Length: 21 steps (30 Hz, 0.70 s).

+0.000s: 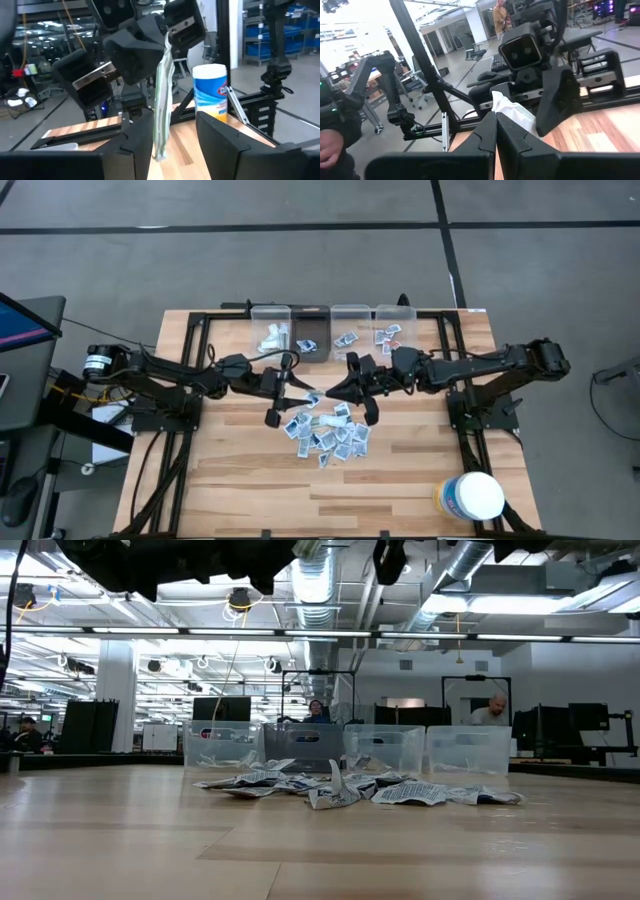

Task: Pick & Place First Aid Supplies
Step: Put the bandage into the left transparent bin

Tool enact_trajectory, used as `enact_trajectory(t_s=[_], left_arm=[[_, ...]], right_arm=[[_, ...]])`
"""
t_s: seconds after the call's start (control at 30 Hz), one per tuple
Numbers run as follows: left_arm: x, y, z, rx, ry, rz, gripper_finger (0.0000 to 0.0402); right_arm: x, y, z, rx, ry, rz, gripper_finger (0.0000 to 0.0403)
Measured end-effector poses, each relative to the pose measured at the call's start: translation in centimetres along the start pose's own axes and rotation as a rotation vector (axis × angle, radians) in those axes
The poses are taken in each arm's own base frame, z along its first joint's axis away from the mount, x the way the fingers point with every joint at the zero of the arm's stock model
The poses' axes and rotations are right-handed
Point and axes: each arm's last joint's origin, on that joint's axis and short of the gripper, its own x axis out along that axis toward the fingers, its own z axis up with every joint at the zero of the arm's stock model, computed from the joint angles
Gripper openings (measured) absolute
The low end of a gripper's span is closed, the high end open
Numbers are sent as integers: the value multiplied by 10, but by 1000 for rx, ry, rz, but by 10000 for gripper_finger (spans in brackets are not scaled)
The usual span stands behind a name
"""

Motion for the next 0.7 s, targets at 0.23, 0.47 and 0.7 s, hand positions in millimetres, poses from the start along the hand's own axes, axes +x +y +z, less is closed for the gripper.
enact_trajectory(t_s=[0.23,0.47,0.7], left_arm=[[1,0,-1,-56,6,16,105],[1,0,-1,-60,5,16,10],[1,1,-2,-60,7,16,7]], right_arm=[[0,0,0,0,0,-1,0],[0,0,0,0,-2,-1,0],[0,0,0,1,3,0,25]])
